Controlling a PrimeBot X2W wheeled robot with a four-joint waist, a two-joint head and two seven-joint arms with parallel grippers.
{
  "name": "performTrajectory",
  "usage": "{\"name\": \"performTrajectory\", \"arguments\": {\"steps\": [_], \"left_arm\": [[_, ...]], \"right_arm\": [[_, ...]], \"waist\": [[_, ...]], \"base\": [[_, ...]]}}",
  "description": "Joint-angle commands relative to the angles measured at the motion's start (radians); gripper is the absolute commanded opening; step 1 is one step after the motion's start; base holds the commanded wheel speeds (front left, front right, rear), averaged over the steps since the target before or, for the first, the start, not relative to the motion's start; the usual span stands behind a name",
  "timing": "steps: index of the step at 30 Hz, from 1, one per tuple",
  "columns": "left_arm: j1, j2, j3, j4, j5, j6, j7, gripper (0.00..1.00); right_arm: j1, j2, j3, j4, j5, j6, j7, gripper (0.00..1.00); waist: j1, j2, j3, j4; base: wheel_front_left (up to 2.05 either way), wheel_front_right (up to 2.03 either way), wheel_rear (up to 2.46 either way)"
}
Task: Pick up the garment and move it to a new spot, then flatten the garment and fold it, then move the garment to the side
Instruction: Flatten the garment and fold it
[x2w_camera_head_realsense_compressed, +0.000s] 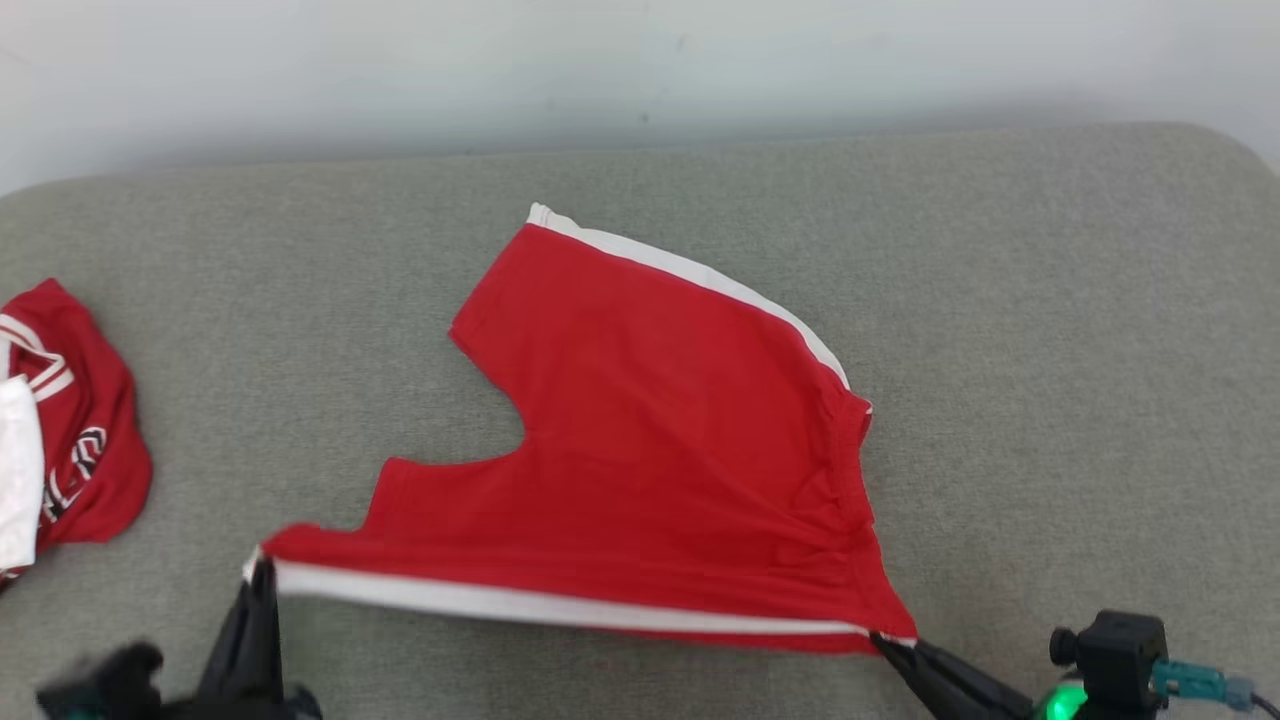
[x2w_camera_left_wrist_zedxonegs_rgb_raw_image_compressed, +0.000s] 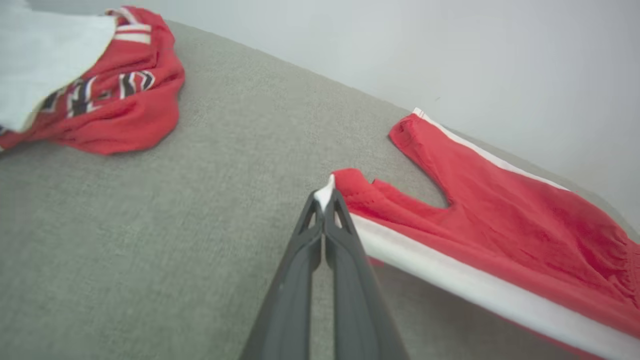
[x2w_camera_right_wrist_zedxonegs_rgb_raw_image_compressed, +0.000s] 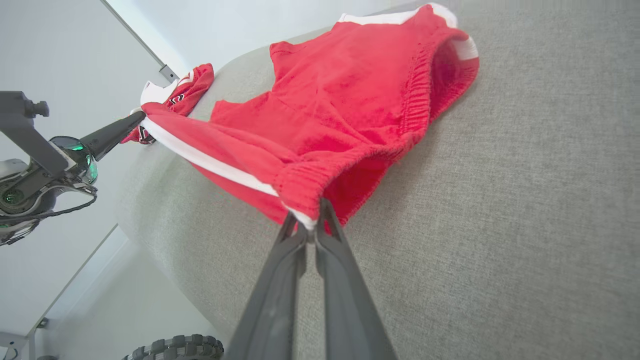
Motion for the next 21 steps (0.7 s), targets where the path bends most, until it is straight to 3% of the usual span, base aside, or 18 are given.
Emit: {"name": "performTrajectory", "arguments": {"steps": [1, 10, 21], "left_arm": [[-0.026, 0.021, 0.008, -0.001, 0.010, 0.002, 0.004, 0.00], [-0.327, 0.128, -0.042, 0.029, 0.080, -0.032, 0.167, 0.00], [-0.728, 0.186, -0.114, 0.241, 0.143, -0.084, 0.378, 0.00]], "right_arm": [[0.002, 0.003, -0.015, 0.000, -0.002, -0.005, 0.004, 0.00], [-0.105, 0.112, -0.096, -0.023, -0.013, -0.004, 0.057, 0.00], [-0.346, 0.313, -0.130, 0.166, -0.065, -0.004, 0.056, 0.00]], "waist": [[0.0000, 0.0000, 0.012, -0.011], [0.0000, 0.0000, 0.087, -0.101], [0.0000, 0.0000, 0.217, -0.218]], "base": [[0.00, 0.00, 0.00], [0.00, 0.00, 0.00], [0.00, 0.00, 0.00]]}}
